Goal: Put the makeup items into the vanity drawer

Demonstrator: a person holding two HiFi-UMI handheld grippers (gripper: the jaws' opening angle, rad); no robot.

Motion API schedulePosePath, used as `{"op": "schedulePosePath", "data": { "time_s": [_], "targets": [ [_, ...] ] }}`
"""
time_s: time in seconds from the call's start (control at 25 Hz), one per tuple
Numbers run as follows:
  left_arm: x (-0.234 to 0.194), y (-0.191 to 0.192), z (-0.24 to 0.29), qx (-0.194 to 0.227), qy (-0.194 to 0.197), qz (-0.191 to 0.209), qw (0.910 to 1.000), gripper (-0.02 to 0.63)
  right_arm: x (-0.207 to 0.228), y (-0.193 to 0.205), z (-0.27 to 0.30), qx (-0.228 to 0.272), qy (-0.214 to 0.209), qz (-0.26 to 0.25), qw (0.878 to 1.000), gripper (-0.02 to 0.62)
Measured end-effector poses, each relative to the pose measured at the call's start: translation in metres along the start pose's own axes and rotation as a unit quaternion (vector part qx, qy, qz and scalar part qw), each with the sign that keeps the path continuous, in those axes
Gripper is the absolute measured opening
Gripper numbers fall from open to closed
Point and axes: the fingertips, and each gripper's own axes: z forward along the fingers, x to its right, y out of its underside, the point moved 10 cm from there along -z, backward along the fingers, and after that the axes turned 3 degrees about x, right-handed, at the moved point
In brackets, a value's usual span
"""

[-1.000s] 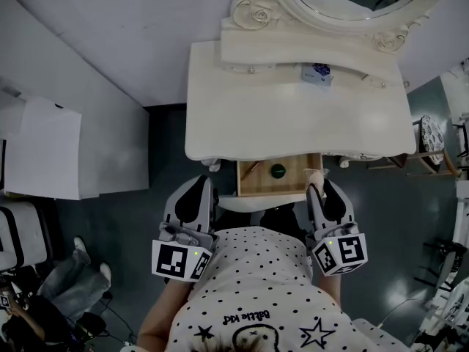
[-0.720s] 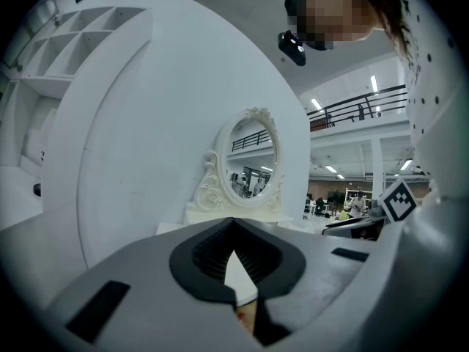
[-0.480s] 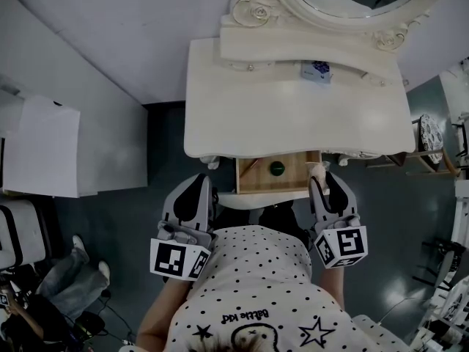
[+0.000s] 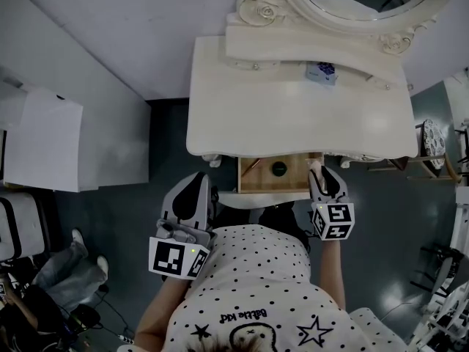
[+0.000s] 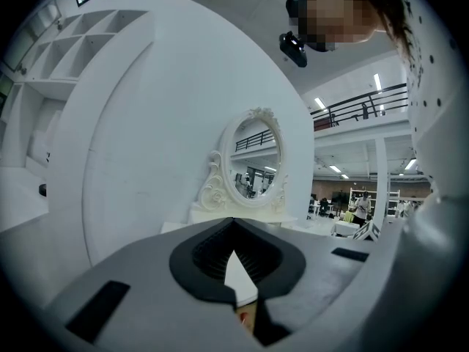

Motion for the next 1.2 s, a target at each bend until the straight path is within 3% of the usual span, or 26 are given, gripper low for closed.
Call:
{"op": "schedulePosePath", "data": {
  "time_s": [0.24,0.72,1.2],
  "targets": [
    [-0.004,0.0,0.0,0.0,-0.016,-0.008,0.9998,-0.005,0.012,0.038,0.037,-0.063,-0.005,0.003,0.998,0.14],
    [-0.005,0.0,0.001,-0.004,-0.024,-0.004,0.9997,-0.005,0.011,0.067,0.092,-0.129,-0.031,0.006,0.991,0.143],
    [-0.005,-0.001,0.002,-0.006,-0.024,-0.004,0.9997,-0.005,0.009,0.073,0.109,-0.157,-0.033,0.002,0.987,0.147]
  ]
}}
